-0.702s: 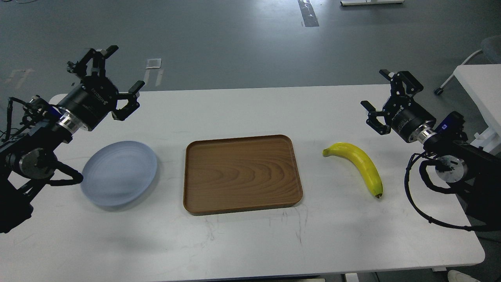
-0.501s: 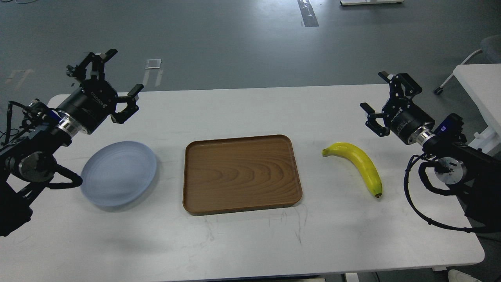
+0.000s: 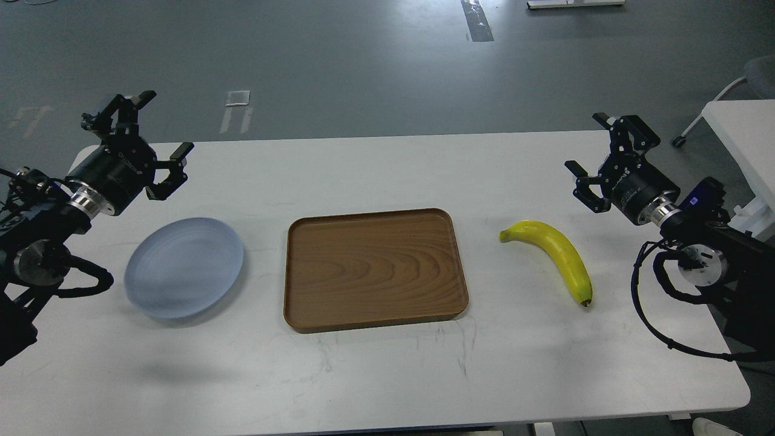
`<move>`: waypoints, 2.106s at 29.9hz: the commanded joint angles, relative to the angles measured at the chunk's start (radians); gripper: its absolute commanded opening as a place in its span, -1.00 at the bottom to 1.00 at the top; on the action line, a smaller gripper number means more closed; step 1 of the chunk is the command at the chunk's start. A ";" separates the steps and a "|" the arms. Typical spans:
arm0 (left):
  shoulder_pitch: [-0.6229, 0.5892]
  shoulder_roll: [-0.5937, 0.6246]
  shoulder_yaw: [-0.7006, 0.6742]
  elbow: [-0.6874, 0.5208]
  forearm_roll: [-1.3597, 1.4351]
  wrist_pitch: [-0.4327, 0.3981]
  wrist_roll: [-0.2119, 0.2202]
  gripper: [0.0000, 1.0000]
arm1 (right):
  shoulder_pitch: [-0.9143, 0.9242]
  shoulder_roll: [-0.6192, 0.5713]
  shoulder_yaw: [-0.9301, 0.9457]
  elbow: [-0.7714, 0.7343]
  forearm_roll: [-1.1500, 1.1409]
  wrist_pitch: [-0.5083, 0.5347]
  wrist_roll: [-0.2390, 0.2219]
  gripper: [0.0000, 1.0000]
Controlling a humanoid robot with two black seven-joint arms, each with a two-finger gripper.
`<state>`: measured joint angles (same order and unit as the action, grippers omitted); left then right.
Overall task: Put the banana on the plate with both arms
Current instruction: 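Move the left gripper down toward the rim of the light blue plate, then grasp the plate rim with the left gripper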
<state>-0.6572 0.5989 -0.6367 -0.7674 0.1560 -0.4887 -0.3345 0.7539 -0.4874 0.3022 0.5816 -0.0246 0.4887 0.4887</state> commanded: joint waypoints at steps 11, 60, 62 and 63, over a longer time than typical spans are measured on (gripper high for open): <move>-0.070 0.228 -0.008 -0.271 0.529 0.000 -0.083 1.00 | -0.002 -0.004 0.000 0.001 -0.001 0.000 0.000 1.00; -0.039 0.208 0.425 0.073 1.338 0.182 -0.106 0.42 | -0.042 -0.008 0.003 0.009 -0.001 0.000 0.000 1.00; -0.038 0.208 0.427 0.073 1.338 0.182 -0.106 0.41 | -0.042 -0.008 0.002 0.009 -0.001 0.000 0.000 1.00; -0.038 0.208 0.428 0.073 1.340 0.182 -0.106 0.37 | -0.042 -0.008 0.003 0.011 -0.001 0.000 0.000 1.00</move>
<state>-0.6955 0.8072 -0.2114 -0.6948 1.4940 -0.3055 -0.4397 0.7117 -0.4956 0.3053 0.5906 -0.0261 0.4887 0.4887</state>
